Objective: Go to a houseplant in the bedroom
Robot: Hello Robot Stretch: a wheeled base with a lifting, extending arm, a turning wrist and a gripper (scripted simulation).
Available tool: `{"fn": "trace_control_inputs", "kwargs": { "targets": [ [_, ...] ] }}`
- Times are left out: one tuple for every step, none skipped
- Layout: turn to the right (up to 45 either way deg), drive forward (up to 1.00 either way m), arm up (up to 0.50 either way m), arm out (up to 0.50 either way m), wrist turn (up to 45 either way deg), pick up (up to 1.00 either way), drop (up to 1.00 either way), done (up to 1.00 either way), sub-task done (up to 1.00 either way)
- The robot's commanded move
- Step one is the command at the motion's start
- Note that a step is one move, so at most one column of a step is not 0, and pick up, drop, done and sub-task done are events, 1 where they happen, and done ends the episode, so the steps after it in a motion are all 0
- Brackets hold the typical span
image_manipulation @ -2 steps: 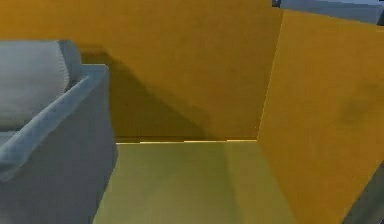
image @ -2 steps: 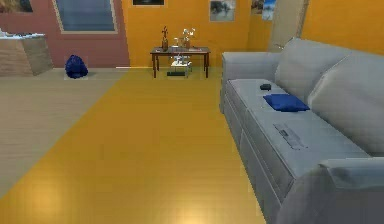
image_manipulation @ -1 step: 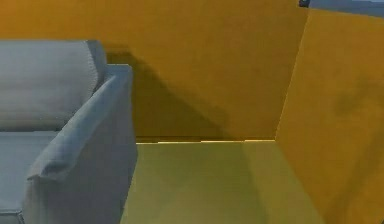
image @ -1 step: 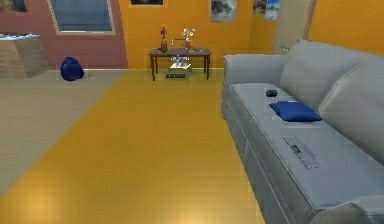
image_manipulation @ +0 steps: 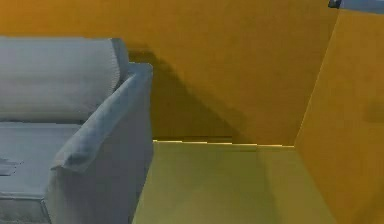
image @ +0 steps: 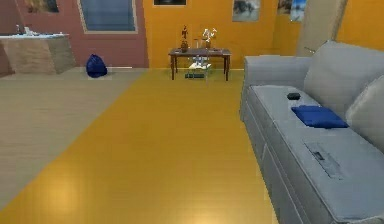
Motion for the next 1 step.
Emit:
{"fn": "trace_control_inputs", "kwargs": {
  "targets": [
    [0.0, 0.35, 0.0, 0.0, 0.0, 0.0, 0.0, 0.0, 0.0]
  ]
}}
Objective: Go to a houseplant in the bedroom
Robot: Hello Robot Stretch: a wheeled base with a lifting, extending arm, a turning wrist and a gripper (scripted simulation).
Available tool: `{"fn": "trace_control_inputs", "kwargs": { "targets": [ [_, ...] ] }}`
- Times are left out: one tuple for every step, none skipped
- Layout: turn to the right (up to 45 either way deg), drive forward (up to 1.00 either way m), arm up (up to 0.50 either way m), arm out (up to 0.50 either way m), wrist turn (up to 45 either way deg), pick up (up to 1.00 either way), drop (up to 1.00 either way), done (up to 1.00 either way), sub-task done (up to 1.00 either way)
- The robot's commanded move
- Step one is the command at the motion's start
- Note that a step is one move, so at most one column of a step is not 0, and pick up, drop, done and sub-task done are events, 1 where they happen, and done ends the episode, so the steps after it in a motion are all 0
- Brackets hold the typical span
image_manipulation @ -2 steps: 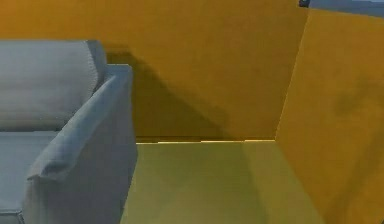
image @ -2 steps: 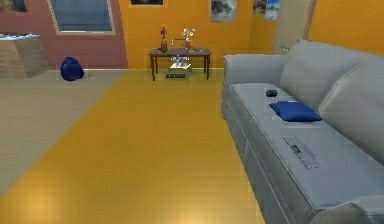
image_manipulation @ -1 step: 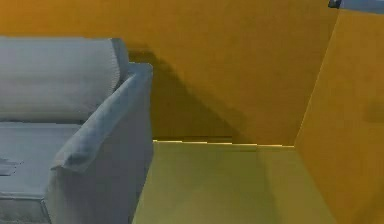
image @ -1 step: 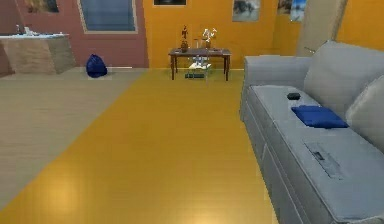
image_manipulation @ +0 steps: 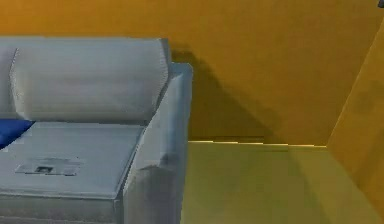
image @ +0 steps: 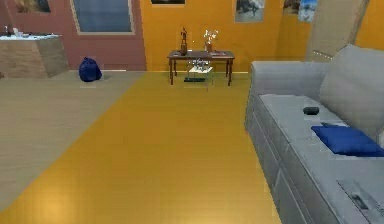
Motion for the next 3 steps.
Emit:
{"fn": "trace_control_inputs", "kwargs": {
  "targets": [
    [-45.0, 0.0, 0.0, 0.0, 0.0, 0.0, 0.0, 0.0, 0.0],
    [-9.0, 0.0, 0.0, 0.0, 0.0, 0.0, 0.0, 0.0, 0.0],
    [0.0, 1.0, 0.0, 0.0, 0.0, 0.0, 0.0, 0.0, 0.0]
  ]
}}
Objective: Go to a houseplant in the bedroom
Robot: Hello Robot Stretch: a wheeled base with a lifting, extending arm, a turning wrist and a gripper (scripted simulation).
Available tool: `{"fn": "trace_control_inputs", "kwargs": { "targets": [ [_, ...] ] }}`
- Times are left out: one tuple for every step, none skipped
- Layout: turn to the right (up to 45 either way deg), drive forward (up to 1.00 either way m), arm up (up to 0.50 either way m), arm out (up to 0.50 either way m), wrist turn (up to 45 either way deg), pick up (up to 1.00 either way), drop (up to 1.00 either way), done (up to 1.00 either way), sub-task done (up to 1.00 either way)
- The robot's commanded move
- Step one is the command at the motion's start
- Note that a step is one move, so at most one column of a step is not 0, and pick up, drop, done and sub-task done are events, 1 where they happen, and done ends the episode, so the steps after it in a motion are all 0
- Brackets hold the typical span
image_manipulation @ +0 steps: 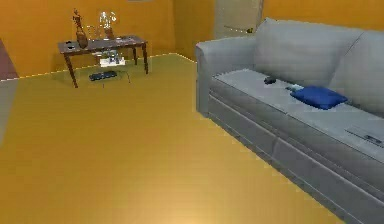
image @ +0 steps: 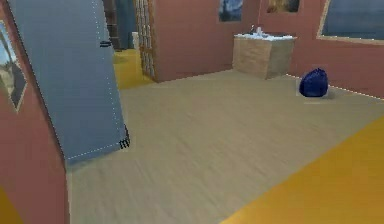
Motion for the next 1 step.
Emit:
{"fn": "trace_control_inputs", "kwargs": {
  "targets": [
    [0.0, 1.0, 0.0, 0.0, 0.0, 0.0, 0.0, 0.0, 0.0]
  ]
}}
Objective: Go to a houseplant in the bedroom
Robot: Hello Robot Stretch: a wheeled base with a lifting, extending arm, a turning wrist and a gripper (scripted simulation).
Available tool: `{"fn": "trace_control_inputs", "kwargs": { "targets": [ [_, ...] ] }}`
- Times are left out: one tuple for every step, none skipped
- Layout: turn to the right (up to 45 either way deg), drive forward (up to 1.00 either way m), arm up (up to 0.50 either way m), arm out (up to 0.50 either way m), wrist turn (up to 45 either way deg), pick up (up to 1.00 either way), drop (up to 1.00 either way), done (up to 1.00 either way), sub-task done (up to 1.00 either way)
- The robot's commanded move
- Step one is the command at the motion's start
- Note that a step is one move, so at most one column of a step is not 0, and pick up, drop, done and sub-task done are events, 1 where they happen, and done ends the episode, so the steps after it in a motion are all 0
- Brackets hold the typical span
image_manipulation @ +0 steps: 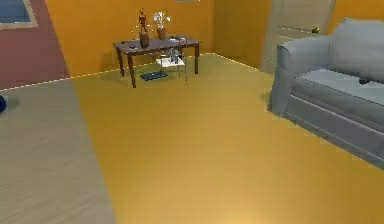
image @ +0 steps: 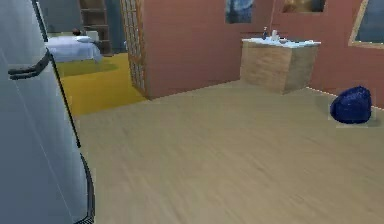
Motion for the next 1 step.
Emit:
{"fn": "trace_control_inputs", "kwargs": {
  "targets": [
    [0.0, 1.0, 0.0, 0.0, 0.0, 0.0, 0.0, 0.0, 0.0]
  ]
}}
